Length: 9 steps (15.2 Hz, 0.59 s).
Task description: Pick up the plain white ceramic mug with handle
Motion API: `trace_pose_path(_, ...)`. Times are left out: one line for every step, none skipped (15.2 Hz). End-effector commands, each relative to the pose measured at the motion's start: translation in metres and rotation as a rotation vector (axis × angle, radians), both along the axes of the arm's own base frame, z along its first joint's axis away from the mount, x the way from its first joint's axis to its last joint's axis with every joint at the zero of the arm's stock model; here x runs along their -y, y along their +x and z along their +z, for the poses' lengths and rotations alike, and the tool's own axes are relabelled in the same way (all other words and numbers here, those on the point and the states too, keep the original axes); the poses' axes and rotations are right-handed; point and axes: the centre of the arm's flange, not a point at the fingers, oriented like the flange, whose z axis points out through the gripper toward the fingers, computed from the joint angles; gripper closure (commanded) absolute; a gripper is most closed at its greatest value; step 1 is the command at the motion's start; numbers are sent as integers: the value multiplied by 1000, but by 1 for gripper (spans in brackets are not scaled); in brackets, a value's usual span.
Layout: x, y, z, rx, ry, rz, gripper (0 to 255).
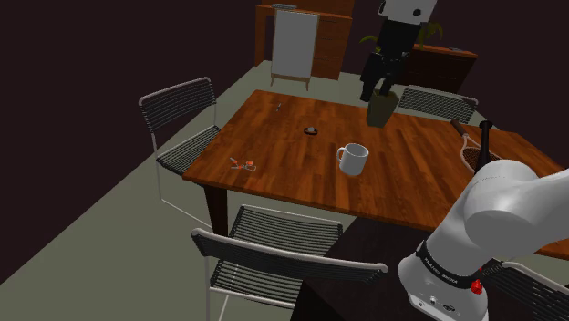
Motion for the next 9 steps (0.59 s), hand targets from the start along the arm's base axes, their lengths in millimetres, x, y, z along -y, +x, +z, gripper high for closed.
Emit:
trace_pose_path(0, 0, 0, 0, 0, 0, 0)
trace_pose_path(9, 2, -9, 0, -1, 0, 0)
trace_pose_path(18, 5, -19, 1, -2, 0, 0)
trace_pose_path(26, 7, -28, 1, -4, -1, 0)
trace_pose_path(35, 9, -38, 2, -5, -1, 0)
trace_pose_path(44, 12, -47, 2, -6, -1, 0)
trace_pose_path(53, 14, -56, 3, -7, -1, 0)
trace_pose_path(62, 16, -66, 3, -9, -1, 0)
trace_pose_path(70, 19, -75, 4, -10, -1, 0)
